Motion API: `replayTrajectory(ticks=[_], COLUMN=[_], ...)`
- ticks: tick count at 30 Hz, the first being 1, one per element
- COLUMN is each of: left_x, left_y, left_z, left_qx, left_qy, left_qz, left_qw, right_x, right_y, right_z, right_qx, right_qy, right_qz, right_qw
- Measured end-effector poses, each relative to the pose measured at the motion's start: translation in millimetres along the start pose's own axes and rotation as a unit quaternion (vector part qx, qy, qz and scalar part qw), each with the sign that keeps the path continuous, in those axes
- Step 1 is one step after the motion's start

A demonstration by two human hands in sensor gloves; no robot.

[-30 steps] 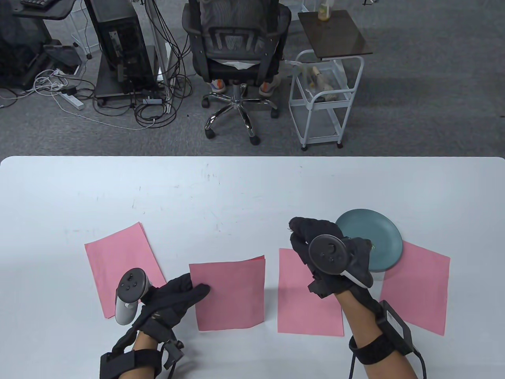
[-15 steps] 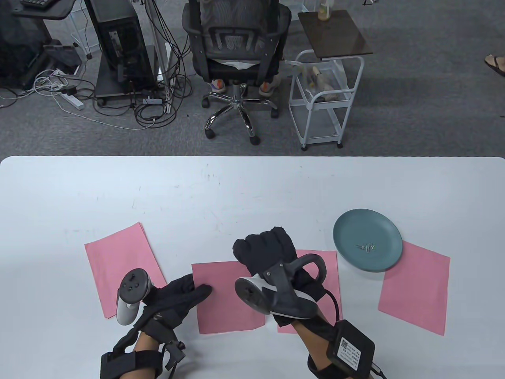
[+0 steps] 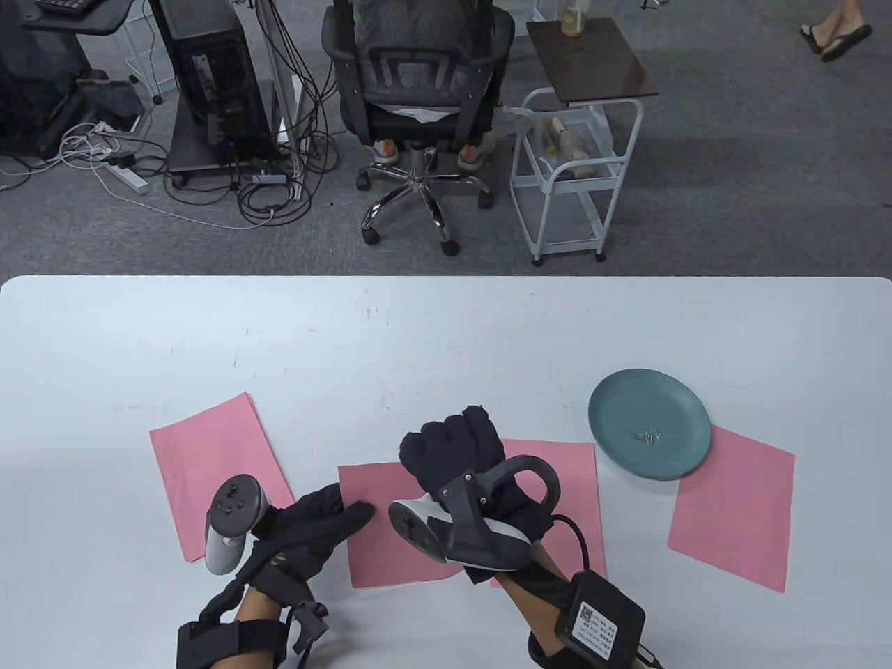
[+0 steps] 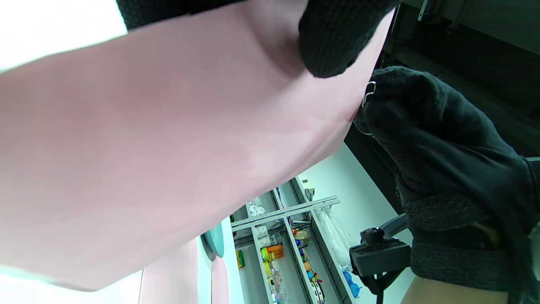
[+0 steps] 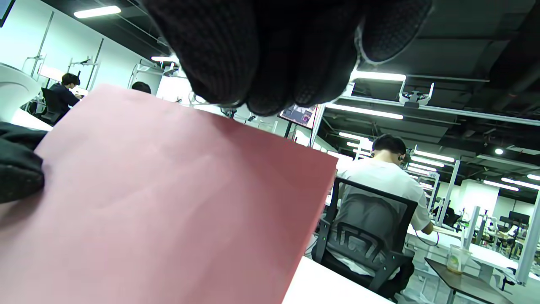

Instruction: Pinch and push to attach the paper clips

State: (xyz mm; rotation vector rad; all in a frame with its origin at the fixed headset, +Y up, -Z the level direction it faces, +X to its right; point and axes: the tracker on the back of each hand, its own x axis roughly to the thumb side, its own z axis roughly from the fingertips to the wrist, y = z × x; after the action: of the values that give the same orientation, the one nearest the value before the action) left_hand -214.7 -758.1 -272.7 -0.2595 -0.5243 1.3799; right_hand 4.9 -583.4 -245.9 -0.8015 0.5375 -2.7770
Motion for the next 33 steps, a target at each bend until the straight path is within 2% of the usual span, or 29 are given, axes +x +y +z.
replayTrajectory(ticks=[15,17,21,33], left_x=[2.0,2.2,2.5,8.3], left_y=[-0.2,-0.2,-0.1,-2.9], left_z=[0.3,0.2,0.4,1.1], left_qx=[0.001,0.003,0.005,0.008], left_qy=[-0.004,-0.005,-0.006,-0.017], left_qz=[-0.018,-0.019,-0.023,-0.049], left_qw=[1.000,1.000,1.000,0.999], right_x=[2.2,1.0,1.2,10.1], right_y=[1.0,-1.0,-3.8,-4.1], right_z=[-0.2,1.0,2.6,2.4], right_qx=[0.009,-0.009,-0.002,0.005], right_qy=[-0.001,0.004,0.002,-0.001], right_qz=[0.014,0.013,0.009,0.046], right_qw=[1.000,1.000,1.000,0.999])
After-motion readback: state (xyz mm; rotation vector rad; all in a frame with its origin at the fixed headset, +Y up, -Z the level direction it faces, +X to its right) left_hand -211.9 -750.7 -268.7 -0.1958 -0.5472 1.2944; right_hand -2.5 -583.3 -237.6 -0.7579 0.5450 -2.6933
